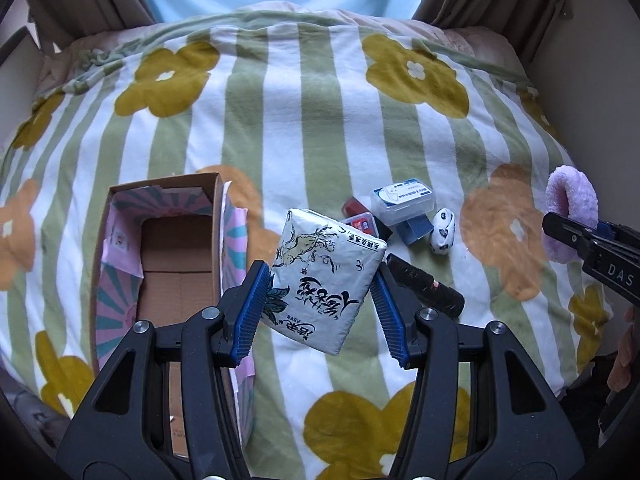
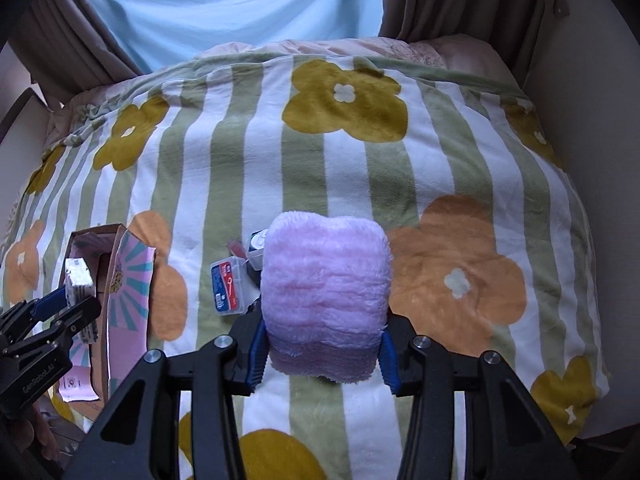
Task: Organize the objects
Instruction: 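Carry the tissue pack and towel roll into the box and open both grippers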
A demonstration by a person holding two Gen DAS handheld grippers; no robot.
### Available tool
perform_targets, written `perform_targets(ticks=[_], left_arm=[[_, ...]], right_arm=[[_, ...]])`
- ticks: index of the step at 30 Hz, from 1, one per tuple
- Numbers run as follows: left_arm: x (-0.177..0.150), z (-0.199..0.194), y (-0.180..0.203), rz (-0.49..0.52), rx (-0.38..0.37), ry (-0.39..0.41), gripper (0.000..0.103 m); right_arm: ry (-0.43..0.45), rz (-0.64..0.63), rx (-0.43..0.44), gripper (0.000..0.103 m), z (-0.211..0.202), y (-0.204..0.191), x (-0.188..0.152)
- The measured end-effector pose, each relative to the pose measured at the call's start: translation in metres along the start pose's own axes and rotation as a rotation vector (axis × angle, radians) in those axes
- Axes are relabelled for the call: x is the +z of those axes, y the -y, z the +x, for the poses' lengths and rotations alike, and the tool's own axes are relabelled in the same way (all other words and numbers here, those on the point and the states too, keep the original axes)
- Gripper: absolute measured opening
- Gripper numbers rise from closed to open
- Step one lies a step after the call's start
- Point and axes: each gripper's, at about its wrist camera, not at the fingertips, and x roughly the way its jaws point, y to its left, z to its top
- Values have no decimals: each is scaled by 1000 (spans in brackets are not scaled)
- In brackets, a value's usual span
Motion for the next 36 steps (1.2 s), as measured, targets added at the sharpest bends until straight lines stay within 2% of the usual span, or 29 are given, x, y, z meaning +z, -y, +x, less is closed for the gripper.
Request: perform_targets(ticks=[7,14,23,29,36], left_arm=[[-23,-10,-2,-1,-5,5,49],[-31,-23,-8,-14,0,21,49],[-40,-46,-54,-113,47,55,49],[-53,-54,-97,-224,108,60,49],[-74,-52,-142,-359,164,19,49]], right_arm=[[-12,-49,15,42,-19,-31,-36],[3,-68,16,42,-32,-43,-46],[45,-160,52,42,-41,-80,-23],[60,-288,123,42,-40,-136,1],[49,-458,218,42,-27,-211,22]])
